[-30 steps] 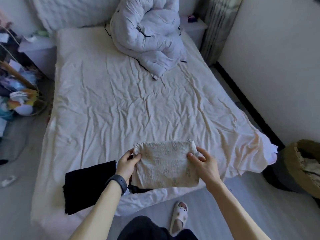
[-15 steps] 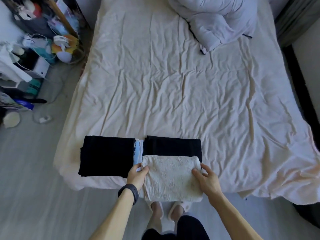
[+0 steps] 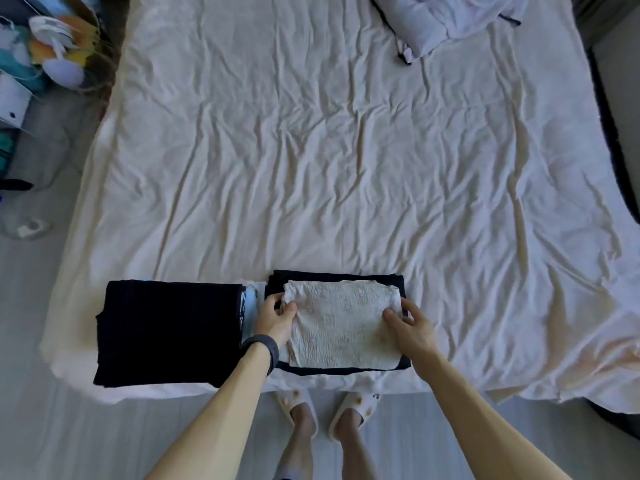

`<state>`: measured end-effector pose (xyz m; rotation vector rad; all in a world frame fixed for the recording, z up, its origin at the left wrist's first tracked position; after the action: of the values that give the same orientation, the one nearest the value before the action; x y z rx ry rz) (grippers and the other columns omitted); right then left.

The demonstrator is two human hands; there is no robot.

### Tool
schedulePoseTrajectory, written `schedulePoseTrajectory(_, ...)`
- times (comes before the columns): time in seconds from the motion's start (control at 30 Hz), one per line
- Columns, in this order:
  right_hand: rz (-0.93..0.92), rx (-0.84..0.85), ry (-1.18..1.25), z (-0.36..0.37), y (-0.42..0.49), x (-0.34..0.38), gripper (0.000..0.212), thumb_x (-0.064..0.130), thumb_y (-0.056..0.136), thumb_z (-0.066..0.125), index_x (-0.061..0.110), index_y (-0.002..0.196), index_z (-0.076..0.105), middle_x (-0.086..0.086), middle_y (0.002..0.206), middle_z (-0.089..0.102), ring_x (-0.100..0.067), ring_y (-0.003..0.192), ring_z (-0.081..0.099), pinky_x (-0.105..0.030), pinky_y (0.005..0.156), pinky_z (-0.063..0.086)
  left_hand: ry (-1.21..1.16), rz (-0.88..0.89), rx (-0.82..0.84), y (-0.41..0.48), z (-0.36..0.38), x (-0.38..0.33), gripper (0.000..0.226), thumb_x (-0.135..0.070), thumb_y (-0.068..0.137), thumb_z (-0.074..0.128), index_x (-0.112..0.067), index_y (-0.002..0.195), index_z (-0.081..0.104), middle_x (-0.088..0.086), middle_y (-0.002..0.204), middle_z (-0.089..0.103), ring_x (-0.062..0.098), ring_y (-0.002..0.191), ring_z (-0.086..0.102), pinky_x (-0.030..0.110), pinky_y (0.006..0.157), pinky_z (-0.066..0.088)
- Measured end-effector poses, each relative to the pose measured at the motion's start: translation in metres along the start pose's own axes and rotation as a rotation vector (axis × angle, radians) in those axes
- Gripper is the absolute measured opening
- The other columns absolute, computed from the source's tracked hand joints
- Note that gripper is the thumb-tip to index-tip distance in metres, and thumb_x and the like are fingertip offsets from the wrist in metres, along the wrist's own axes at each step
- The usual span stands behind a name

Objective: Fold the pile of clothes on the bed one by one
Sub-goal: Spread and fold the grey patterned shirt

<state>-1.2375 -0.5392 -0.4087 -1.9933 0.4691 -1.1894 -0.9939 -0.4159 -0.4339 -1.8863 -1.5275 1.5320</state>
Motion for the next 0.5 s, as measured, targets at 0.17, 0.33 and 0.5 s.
schedulePoseTrajectory(0.17,-0.028,-0.022,-0.141,0.000,0.018,-0.009,0.037,0.043,0.097,0.063,0.033,0.132,0.057,0.008,0.102,0.067,-0.016,0.095,0.067,-0.043,0.089,0.057,0.001,-0.014,-0.018,0.010,0.008,0.004,0.043,-0.032,0.101,0.055,-0.014,0.138,0.045,0.001,0.110,0.057,0.008,0.079,0.054,0.029,0.071,0.041)
schedulePoseTrajectory(0.33,-0.161,-0.132,-0.358,0.003,0.014,-0.023,0.052,0.054,0.098,0.054,0.025,0.142,0.049,0.001,0.121,0.061,-0.023,0.113,0.060,-0.040,0.090,0.051,0.138,0.335,-0.246,-0.018,0.015,0.005,0.062,-0.037,0.098,0.056,-0.016,0.151,0.033,0.014,0.150,0.038,0.028,0.134,0.041,0.035,0.103,0.039)
schedulePoseTrajectory(0.5,-0.670,-0.418,-0.660,0.010,-0.026,-0.028,0.057,0.042,0.102,0.052,0.017,0.152,0.042,-0.010,0.156,0.039,-0.030,0.143,0.039,-0.050,0.107,0.041,0.753,0.888,-0.195,-0.060,0.048,0.010,0.065,-0.049,0.091,0.051,-0.024,0.150,0.040,0.009,0.160,0.032,0.029,0.144,0.035,0.053,0.109,0.037)
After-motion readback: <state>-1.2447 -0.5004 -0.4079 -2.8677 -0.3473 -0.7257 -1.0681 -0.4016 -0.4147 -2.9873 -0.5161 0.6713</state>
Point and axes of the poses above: each hand's wrist, its own y-axis towards the middle knuckle, its own z-axis out of the palm, x = y × z, the point moved 3 cm from there along y, towards the middle knuckle
